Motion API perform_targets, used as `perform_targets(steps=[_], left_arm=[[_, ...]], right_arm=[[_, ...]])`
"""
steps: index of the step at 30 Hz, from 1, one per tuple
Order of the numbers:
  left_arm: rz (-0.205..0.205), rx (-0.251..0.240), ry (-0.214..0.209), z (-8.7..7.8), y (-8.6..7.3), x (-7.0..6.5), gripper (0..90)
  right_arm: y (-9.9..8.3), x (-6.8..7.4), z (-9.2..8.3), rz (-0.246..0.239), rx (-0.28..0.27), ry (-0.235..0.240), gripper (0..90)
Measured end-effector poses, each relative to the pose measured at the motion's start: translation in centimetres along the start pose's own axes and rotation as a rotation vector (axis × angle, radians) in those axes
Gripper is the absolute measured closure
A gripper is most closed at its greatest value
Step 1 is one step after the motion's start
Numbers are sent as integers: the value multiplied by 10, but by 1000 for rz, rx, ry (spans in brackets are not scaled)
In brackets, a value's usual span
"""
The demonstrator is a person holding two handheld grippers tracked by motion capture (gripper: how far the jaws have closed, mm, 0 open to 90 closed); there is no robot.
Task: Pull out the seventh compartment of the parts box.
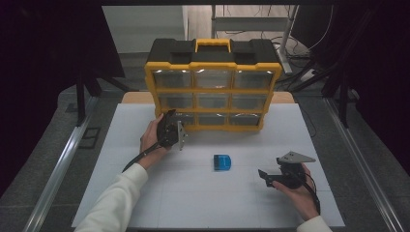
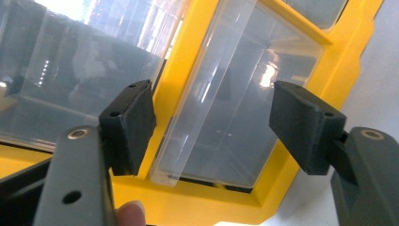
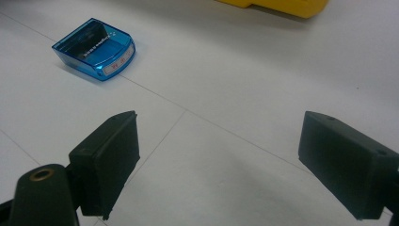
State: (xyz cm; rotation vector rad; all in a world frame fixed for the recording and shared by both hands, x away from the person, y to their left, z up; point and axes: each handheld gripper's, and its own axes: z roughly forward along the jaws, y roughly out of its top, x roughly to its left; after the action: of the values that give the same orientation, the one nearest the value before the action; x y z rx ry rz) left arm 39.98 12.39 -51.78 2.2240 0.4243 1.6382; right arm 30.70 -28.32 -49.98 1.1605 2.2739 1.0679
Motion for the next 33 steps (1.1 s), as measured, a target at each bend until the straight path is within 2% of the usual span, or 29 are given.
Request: perform_targets(steps=[5, 12, 13, 15, 24, 33], left_arm=[[6, -7, 22, 1, 0, -1, 380], [26, -1, 42, 2, 1, -3, 411], [39, 12, 45, 1, 2, -3, 417], [39, 3, 58, 2, 1, -5, 428], [49, 10, 59, 2, 1, -7, 462], [73, 15, 77, 2, 1, -7, 495]], right_arm=[[0, 0, 0, 0, 1, -1, 135], [0, 0, 0, -3, 2, -3, 135], [0, 0, 0, -3, 1, -4, 134], [0, 0, 0, 0, 1, -4, 135], [0, 0, 0, 1, 0, -5, 135], [0, 0, 0, 3, 1, -8, 135]])
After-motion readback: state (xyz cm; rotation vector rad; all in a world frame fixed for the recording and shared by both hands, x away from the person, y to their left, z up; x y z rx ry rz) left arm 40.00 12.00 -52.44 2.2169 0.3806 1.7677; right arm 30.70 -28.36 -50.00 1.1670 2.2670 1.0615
